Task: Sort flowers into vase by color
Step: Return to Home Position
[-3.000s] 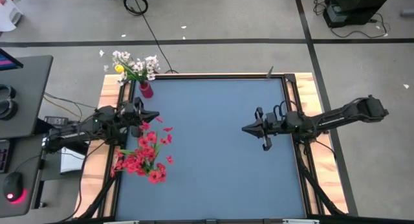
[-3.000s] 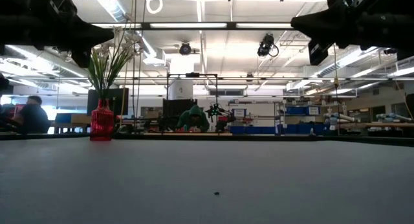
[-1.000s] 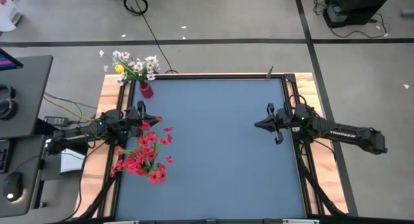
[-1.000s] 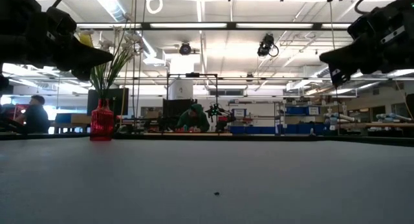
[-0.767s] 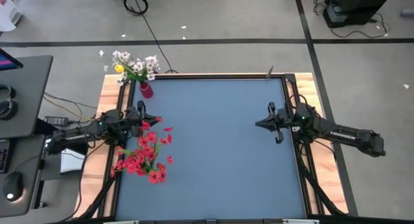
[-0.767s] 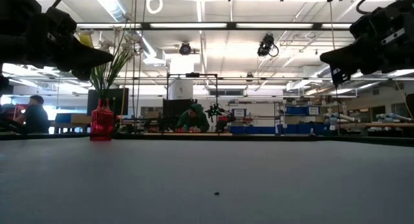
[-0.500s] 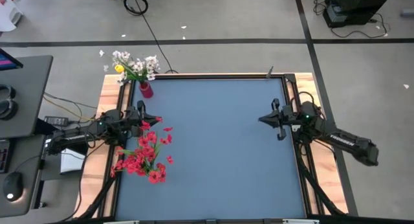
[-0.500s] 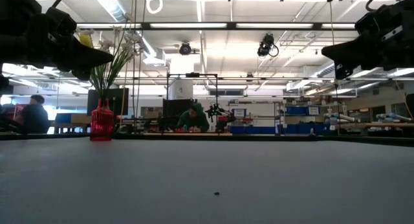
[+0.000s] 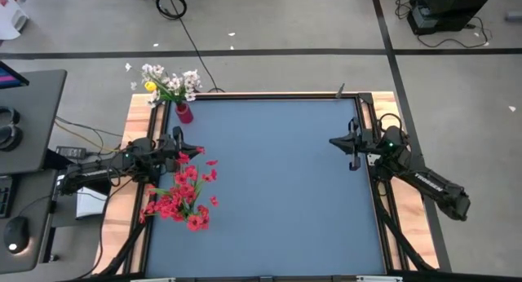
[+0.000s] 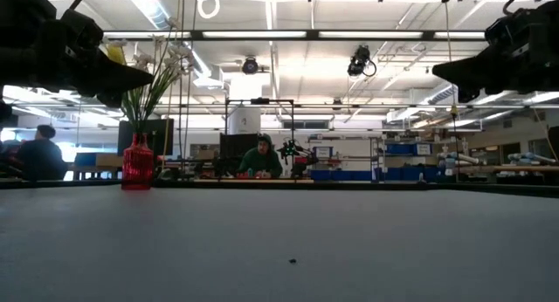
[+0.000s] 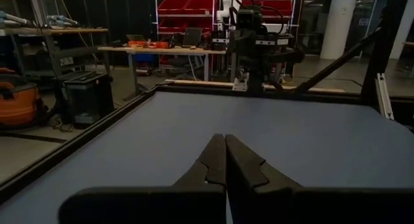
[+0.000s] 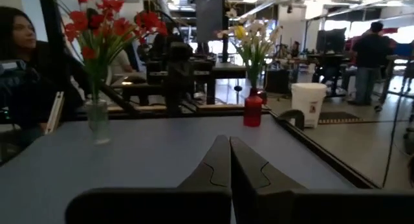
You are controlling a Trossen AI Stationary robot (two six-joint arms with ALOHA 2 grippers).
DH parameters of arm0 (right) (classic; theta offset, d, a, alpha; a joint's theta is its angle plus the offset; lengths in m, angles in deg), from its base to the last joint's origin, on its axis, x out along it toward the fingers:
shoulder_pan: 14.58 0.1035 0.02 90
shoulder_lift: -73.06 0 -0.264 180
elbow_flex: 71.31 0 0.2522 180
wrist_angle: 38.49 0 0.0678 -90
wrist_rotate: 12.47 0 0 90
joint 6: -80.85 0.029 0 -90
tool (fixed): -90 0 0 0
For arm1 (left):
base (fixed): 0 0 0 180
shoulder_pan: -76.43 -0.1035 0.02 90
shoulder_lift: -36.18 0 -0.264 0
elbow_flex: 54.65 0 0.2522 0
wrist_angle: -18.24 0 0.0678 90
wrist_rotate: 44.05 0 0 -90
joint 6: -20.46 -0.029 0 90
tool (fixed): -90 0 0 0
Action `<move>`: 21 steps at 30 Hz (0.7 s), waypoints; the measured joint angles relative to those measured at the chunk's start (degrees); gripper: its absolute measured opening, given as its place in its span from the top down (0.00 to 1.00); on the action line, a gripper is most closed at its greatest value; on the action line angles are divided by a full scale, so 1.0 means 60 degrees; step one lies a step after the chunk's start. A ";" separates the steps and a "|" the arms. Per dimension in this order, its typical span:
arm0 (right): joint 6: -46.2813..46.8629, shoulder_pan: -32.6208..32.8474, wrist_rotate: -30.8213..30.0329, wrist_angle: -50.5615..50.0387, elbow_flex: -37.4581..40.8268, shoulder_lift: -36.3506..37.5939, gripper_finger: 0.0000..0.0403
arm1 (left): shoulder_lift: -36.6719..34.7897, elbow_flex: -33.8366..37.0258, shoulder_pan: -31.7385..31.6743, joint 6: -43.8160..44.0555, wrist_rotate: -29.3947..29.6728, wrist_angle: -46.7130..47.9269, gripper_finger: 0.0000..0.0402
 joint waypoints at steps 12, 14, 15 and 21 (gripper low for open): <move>0.1692 0.0556 -0.0037 -0.0175 0.0000 -0.0080 1.00 | 0.0000 0.0007 0.0048 0.0782 -0.0053 -0.0003 1.00; 0.1650 0.1055 -0.0442 -0.0168 0.0000 -0.0080 1.00 | 0.0000 0.0007 0.0098 0.0872 -0.0058 -0.0003 1.00; 0.1515 0.1361 -0.0765 -0.0168 0.0000 -0.0080 1.00 | 0.0000 0.0007 0.0102 0.0925 -0.0062 -0.0003 1.00; 0.0847 0.3409 -0.2550 -0.0163 0.0000 -0.0080 1.00 | 0.0007 0.0007 0.0106 0.1268 -0.0093 -0.0007 1.00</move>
